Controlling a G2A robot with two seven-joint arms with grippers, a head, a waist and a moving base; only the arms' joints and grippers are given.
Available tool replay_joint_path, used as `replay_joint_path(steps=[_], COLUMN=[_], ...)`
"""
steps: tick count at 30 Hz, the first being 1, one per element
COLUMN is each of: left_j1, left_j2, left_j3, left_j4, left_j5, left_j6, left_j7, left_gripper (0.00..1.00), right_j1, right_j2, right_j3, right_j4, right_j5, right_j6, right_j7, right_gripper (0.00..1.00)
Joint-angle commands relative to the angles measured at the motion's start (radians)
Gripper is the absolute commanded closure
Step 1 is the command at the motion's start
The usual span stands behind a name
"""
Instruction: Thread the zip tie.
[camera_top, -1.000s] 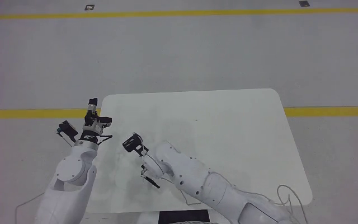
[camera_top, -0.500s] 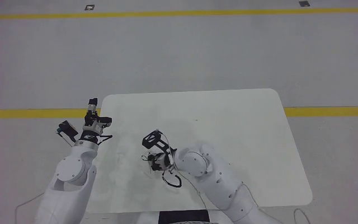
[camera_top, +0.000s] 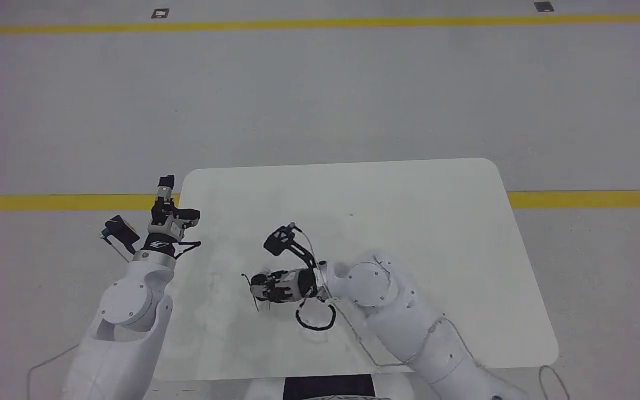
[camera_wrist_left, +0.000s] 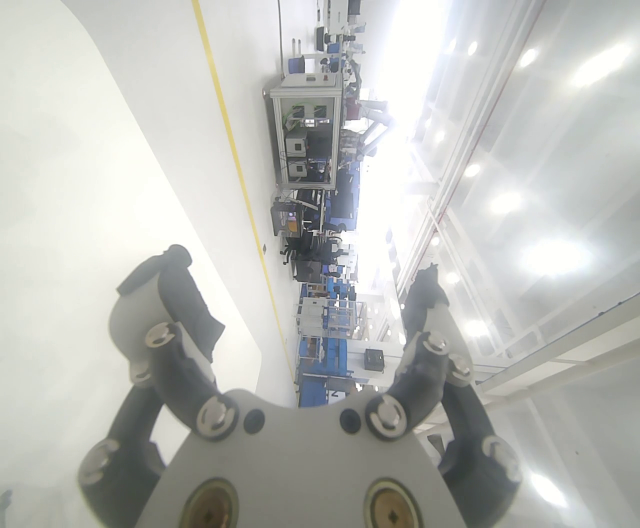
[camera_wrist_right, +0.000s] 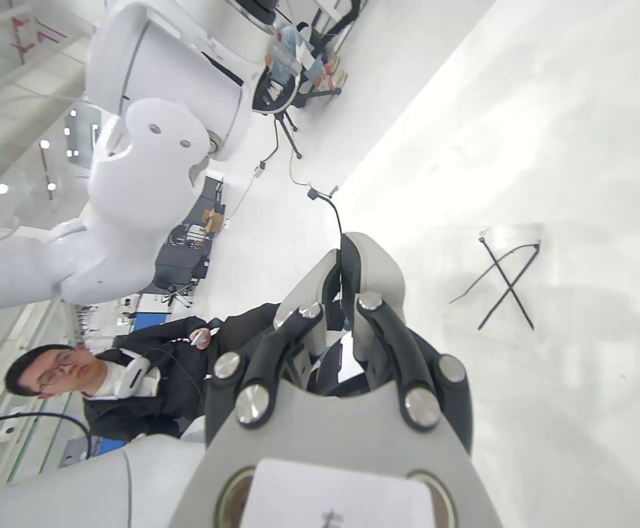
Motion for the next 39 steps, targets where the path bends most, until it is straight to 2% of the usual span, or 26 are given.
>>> replay_joint_path(steps=[1, 12, 17, 22, 27, 34, 39], left_j1=[0.0, 0.0, 0.0, 0.0, 0.0, 0.0, 0.0], left_j2=[0.0, 0.0, 0.0, 0.0, 0.0, 0.0, 0.0], left_j3=[0.0, 0.0, 0.0, 0.0, 0.0, 0.0, 0.0], left_j4=[0.0, 0.0, 0.0, 0.0, 0.0, 0.0, 0.0], left_j5=[0.0, 0.0, 0.0, 0.0, 0.0, 0.0, 0.0], left_j6=[0.0, 0.0, 0.0, 0.0, 0.0, 0.0, 0.0], left_j7=[0.0, 0.0, 0.0, 0.0, 0.0, 0.0, 0.0], left_gripper=[0.0, 0.0, 0.0, 0.0, 0.0, 0.0, 0.0], right_j1=[-0.001, -0.004, -0.011, -0.022, -0.023, -0.021, -0.018], right_j2=[-0.001, 0.0, 0.003, 0.015, 0.028, 0.032, 0.017], right_j3=[0.001, 0.0, 0.007, 0.04, 0.07, 0.107, 0.138], right_j4=[0.0, 0.001, 0.029, 0.05, 0.069, 0.109, 0.158], right_j5=[-0.004, 0.0, 0.081, 0.239, 0.417, 0.659, 0.817], right_j6=[0.0, 0.003, 0.0, 0.0, 0.0, 0.0, 0.0], right_j7=[0.001, -0.011, -0.068, -0.077, -0.031, 0.075, 0.18], right_gripper=[1.0, 1.0, 1.0, 1.0, 1.0, 1.0, 1.0])
